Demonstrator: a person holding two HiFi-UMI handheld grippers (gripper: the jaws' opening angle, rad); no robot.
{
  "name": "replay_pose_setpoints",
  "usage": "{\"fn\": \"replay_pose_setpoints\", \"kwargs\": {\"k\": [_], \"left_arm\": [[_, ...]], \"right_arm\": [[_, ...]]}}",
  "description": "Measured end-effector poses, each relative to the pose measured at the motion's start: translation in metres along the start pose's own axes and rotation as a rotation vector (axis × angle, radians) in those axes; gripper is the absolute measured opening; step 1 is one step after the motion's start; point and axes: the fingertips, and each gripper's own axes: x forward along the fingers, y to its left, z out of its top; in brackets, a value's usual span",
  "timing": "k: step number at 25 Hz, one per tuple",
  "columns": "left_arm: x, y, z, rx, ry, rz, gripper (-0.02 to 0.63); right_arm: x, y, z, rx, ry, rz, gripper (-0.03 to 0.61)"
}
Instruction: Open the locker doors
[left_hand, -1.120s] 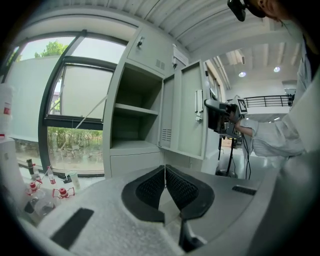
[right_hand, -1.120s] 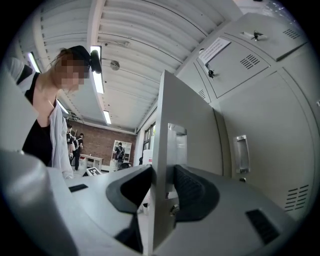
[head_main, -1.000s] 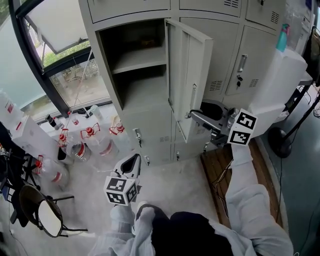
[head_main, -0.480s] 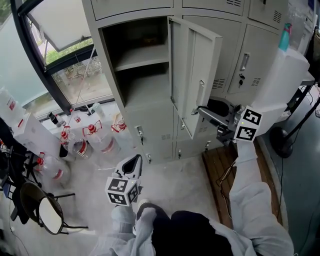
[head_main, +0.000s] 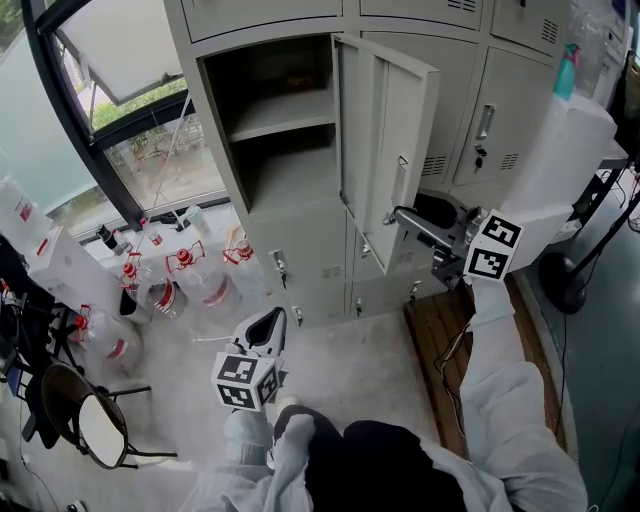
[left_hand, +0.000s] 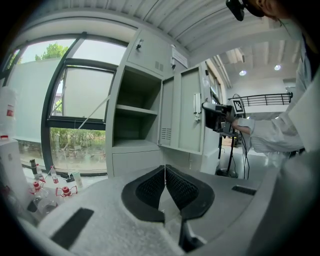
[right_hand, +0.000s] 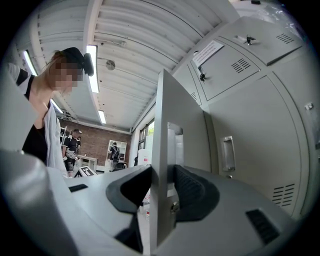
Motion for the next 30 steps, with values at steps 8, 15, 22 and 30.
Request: {"fn": "replay_pose_setpoints", "kwargs": {"k": [8,15,22,30], "left_arm": [[-0.001,-0.02,-0.014,-0.01,0.021,-0.031,0.011],[0.007,-0.043,-0.022,0.004,0.037,-0.095,0.011],[0.021,-0.079,-0.027,0.017,0.051,-0.196,0.011],[0.053,-0.113,-0.013,0.053,0.059,-0.409,0.011]], "right_arm": [[-0.015,-0.015,0.003,0.006,-0.069,-0.184,0.157],[-0.043,-0.019,-0.012,-0.086,0.003,-0.384,0.161],[-0.082,0.006,-0.021,-0.088,-0.026,-0.472,0.161],[-0.143,0.015,-0.019,-0.023,-0.16,-0.857,0.16]]}}
